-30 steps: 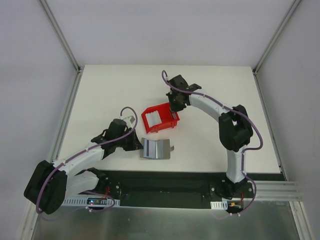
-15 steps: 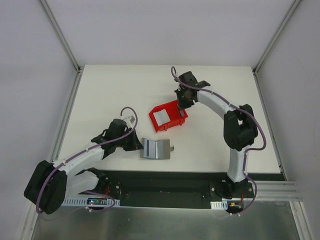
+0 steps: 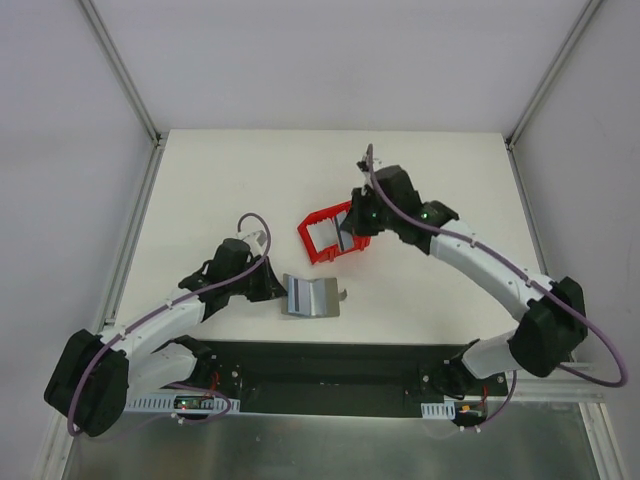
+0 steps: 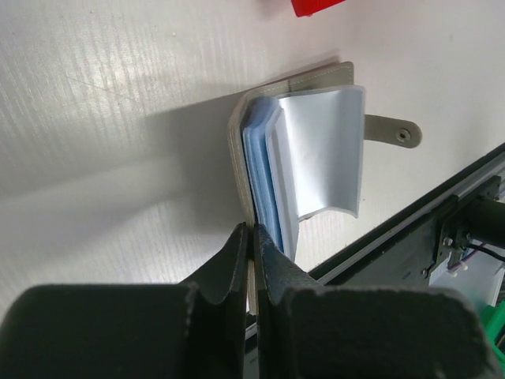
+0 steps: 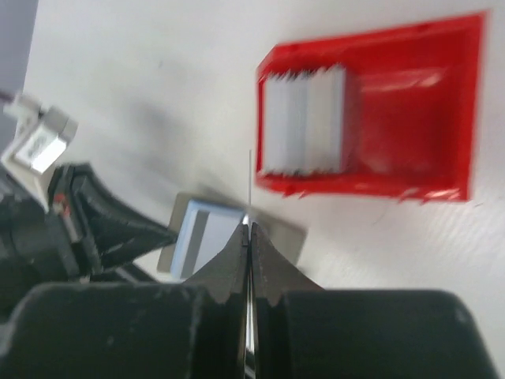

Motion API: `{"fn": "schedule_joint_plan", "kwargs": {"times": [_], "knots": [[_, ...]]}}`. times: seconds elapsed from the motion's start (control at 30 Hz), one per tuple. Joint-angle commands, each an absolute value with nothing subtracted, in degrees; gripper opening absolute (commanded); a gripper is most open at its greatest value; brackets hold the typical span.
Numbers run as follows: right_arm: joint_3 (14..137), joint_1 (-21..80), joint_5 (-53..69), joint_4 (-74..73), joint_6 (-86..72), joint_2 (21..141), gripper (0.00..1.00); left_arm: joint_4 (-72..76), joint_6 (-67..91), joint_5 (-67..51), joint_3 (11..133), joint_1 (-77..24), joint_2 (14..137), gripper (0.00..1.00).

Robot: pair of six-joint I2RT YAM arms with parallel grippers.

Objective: Put the credit cards into the card holder

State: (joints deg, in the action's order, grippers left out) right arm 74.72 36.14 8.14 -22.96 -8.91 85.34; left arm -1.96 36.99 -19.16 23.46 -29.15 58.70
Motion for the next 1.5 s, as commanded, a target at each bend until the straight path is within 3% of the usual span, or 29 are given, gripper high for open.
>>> {"fn": "schedule_joint_plan", "kwargs": {"times": [0.0,0.1,0.4,1.47], "knots": [[62.4,46.5,0.4,-10.3,-24.1,79.1,0.0,-0.6,39.5,-20.6,23.2,-29.0,55.7,0.0],[58.8,54.6,-7.7,-7.8,-28.0,79.1,0.0,-0.6,40.5,-21.6,23.2,-29.0,53.8,0.0],[60.4,62.9,-10.6,-3.8,-32.3,87.1,0.0,-0.6,41.0,-21.5,22.5,-29.1,53.5,0.0],[62.8,65.6,-13.1,-5.4,-32.2,93.0,0.0,-0.4,39.9,-21.5,21.8,-29.1,53.4,0.0]]}}
